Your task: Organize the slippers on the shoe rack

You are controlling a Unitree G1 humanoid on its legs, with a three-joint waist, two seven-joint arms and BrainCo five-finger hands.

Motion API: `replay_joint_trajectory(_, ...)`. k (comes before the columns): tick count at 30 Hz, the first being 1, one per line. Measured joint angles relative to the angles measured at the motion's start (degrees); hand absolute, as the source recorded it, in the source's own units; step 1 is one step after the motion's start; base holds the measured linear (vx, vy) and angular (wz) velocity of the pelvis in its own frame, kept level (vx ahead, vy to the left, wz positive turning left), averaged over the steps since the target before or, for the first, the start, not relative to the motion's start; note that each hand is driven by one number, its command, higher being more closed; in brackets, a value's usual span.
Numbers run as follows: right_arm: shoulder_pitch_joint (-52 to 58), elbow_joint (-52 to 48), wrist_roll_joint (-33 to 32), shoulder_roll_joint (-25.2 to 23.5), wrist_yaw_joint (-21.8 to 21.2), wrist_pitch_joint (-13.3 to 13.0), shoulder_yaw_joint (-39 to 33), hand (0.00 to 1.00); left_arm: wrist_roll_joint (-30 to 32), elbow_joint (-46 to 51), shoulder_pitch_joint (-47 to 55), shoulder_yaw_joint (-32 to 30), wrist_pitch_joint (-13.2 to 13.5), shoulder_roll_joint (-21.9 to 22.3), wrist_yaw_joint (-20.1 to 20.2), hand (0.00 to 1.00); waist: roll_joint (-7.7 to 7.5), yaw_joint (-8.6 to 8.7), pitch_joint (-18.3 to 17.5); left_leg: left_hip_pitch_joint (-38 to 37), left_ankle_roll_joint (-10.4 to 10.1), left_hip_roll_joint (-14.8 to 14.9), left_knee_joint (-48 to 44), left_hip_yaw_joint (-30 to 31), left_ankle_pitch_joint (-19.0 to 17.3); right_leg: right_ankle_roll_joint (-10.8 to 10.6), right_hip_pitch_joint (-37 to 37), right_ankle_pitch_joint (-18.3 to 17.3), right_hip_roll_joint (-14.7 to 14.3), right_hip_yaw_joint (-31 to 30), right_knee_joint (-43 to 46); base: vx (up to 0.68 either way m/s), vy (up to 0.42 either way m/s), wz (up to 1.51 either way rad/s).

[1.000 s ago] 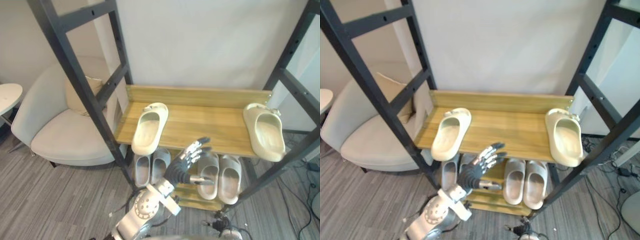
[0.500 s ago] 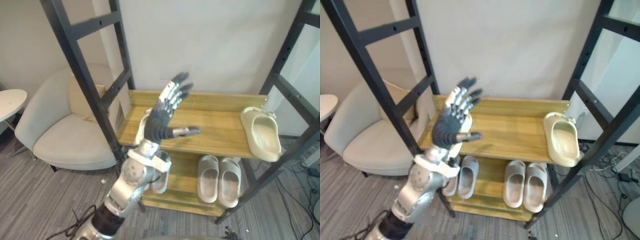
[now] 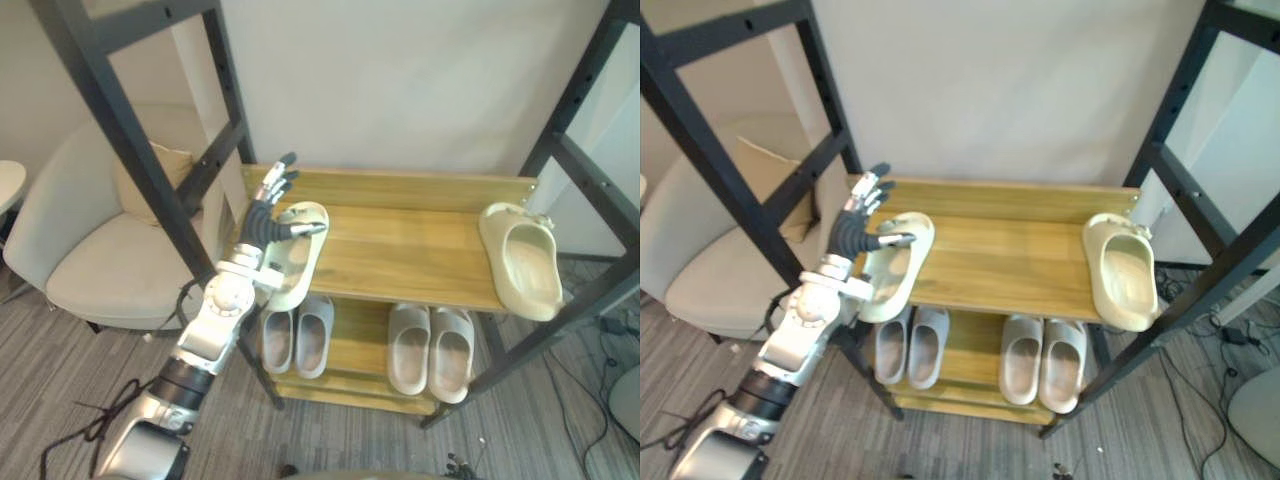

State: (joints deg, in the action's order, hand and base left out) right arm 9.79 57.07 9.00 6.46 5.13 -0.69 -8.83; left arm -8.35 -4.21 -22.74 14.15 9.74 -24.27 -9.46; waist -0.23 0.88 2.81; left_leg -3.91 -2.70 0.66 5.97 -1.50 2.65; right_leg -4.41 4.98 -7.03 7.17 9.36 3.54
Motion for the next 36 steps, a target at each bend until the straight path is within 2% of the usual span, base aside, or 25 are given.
replay_joint_trajectory(11,-0.2,-2.3,-0.1,-0.3,0.0,0.0,-0.5,0.0,3.6,-2.6,-1.5,-3.0,-1.3,-2.2,-0.5,0.0,0.75,-0.05,0.6,0.0,-0.4,0.4,0.1,-1.6,-0.3,0.3,0.1,0.3,-0.3,-0.5,-1.0,0.01,-0.009,-0.03)
replay_joint_trajectory(25,1.5,-4.7,-0.1,-0.7,0.0,0.0,-0.8,0.0,8.7,-5.9,-2.1,-3.1,-1.8,-4.5,-0.3,0.0,1.04,-0.21,0.7,0.9,-0.7,1.4,0.0,-2.8,-0.6,0.6,-0.9,0.8,-1.3,-1.1,-1.3,0.0,-0.008,-0.04)
replay_joint_trajectory(36,2.7,-7.1,-0.1,-1.3,0.0,-0.3,-1.6,0.0,17.2,-8.9,-3.4,-3.1,-4.1,-4.7,-0.3,0.0,1.25,-0.21,0.8,0.8,-0.8,1.9,0.2,-3.3,-0.5,1.0,-1.1,1.1,-1.8,-1.7,-1.4,-0.02,-0.004,-0.02)
